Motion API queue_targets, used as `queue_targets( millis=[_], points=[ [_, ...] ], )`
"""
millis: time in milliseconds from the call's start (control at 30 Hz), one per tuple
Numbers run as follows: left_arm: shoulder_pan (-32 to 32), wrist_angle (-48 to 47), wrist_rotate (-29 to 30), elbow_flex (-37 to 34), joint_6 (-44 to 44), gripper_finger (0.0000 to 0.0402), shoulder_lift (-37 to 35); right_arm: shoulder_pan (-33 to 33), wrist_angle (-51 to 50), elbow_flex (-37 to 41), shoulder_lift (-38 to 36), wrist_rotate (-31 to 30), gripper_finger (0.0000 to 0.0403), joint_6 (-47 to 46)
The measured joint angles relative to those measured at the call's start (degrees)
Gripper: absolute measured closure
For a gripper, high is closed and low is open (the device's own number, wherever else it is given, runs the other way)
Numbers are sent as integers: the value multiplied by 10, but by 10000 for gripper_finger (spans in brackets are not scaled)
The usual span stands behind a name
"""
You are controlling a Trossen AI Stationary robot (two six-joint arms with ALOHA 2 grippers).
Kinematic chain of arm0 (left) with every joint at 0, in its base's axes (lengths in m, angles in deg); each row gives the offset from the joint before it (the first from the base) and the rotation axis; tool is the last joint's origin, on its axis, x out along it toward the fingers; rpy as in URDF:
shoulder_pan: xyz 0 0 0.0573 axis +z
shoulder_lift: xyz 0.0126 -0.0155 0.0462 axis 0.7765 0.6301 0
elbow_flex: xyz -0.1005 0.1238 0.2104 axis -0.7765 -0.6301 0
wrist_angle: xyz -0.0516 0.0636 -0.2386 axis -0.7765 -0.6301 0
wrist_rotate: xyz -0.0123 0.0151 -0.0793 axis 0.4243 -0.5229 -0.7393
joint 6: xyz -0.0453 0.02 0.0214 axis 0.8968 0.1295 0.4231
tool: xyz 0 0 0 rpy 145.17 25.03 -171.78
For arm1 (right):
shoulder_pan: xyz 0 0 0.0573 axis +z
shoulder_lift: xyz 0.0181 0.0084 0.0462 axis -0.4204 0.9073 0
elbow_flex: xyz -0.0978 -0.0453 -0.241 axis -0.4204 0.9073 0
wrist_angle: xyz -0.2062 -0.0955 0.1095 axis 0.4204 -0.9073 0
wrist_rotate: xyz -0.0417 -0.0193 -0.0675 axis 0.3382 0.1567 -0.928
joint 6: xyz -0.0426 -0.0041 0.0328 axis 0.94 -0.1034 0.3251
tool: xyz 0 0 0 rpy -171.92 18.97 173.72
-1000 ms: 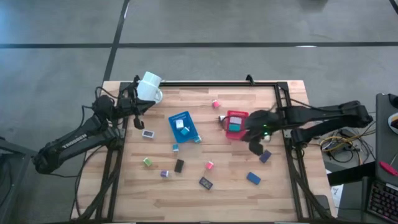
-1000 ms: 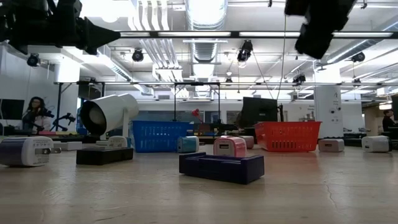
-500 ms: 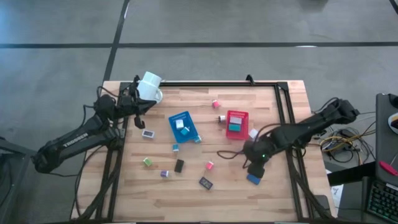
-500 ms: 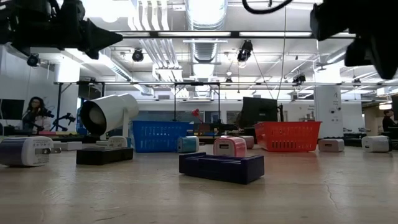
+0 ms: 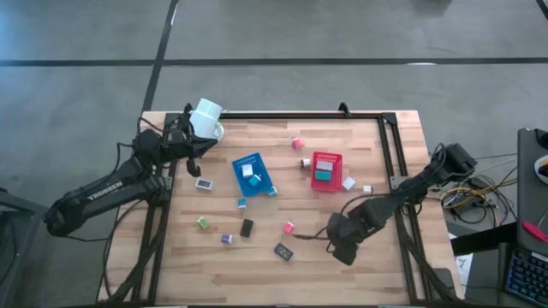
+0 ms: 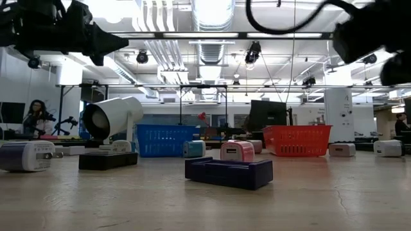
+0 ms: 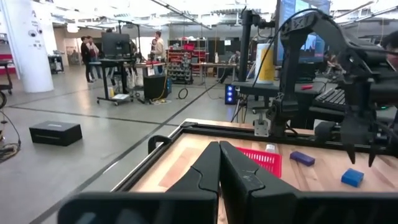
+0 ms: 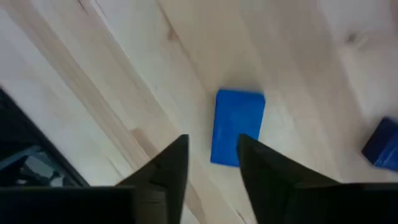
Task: Pick & Place Office items
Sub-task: Put the blue digital clock into the red bin
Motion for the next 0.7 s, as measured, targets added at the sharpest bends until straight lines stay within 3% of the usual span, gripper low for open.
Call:
queue_targets(
  millis=[333,700],
  points=[
    [0,4,-1,0,3,392,20,18,-28,1,58,-21,158,-18],
    [0,9,-1,0,5,392,20,22,-28,7,102,-30,136,-17]
  ],
)
